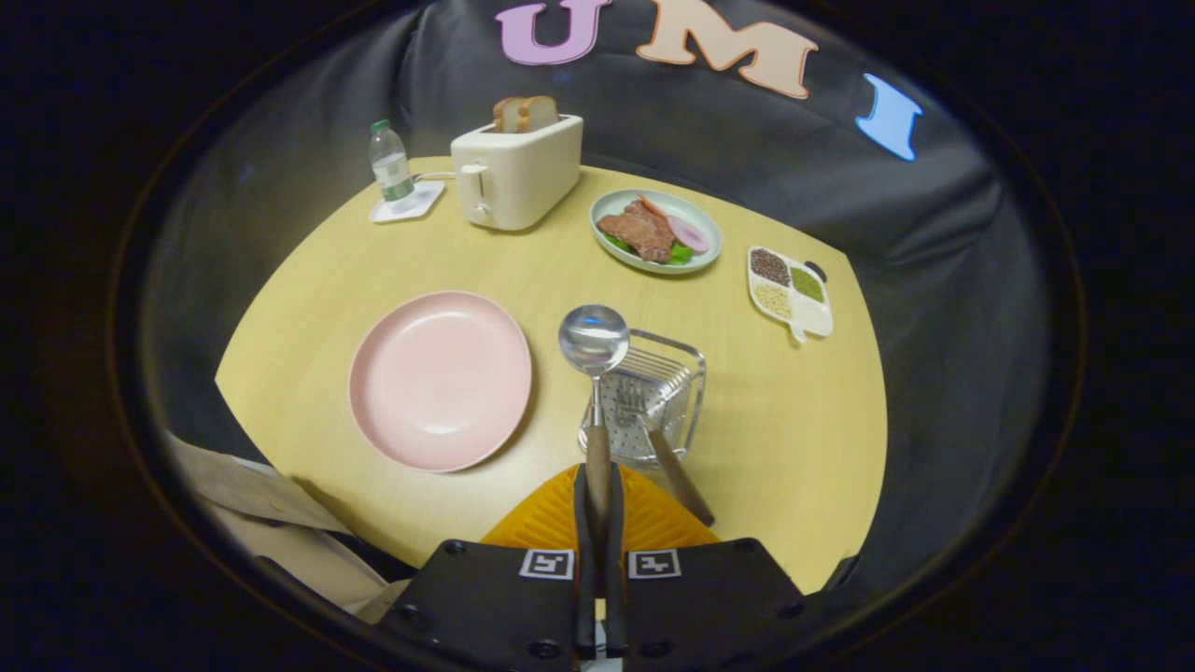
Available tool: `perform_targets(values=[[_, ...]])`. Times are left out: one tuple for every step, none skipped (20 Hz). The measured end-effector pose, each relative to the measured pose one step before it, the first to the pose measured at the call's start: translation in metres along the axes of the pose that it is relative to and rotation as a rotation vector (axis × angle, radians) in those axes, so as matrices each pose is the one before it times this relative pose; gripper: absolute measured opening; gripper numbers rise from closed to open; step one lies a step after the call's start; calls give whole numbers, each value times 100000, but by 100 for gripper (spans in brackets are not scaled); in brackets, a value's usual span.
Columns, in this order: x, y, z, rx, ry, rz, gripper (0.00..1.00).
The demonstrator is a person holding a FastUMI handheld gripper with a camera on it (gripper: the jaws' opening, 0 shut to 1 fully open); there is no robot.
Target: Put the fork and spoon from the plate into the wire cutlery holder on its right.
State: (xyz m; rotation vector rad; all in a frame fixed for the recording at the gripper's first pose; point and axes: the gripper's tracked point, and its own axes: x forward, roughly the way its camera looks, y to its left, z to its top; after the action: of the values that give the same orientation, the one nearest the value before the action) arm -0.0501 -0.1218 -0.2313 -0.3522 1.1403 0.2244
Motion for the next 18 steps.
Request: perform_targets(values=[[28, -402, -312, 882, 1114, -809, 7], [-30, -384, -252, 1398, 1235, -699, 7], [60, -210, -288, 1616, 1312, -413, 7], [14, -241, -114, 1754, 954, -122, 7], [136, -212, -88, 1366, 798, -21, 7], [7, -193, 45, 821, 345, -354, 8], [52, -173, -45, 527, 149, -472, 9], [3, -38, 91, 400, -9, -18, 11], [104, 142, 261, 894, -661, 356, 12], [-80, -21, 157, 519, -550, 273, 13], [-101, 236, 401, 759, -720, 936, 16], [68, 190, 252, 623, -406, 1022, 20], [50, -97, 235, 243, -849, -329, 24], [-80, -139, 210, 167, -494, -664, 27], [8, 87, 10, 407, -167, 83, 29], [-57, 184, 158, 596, -575, 656, 36], [-33, 321, 140, 631, -611, 839, 44], [-92, 148, 180, -7, -650, 265, 51]])
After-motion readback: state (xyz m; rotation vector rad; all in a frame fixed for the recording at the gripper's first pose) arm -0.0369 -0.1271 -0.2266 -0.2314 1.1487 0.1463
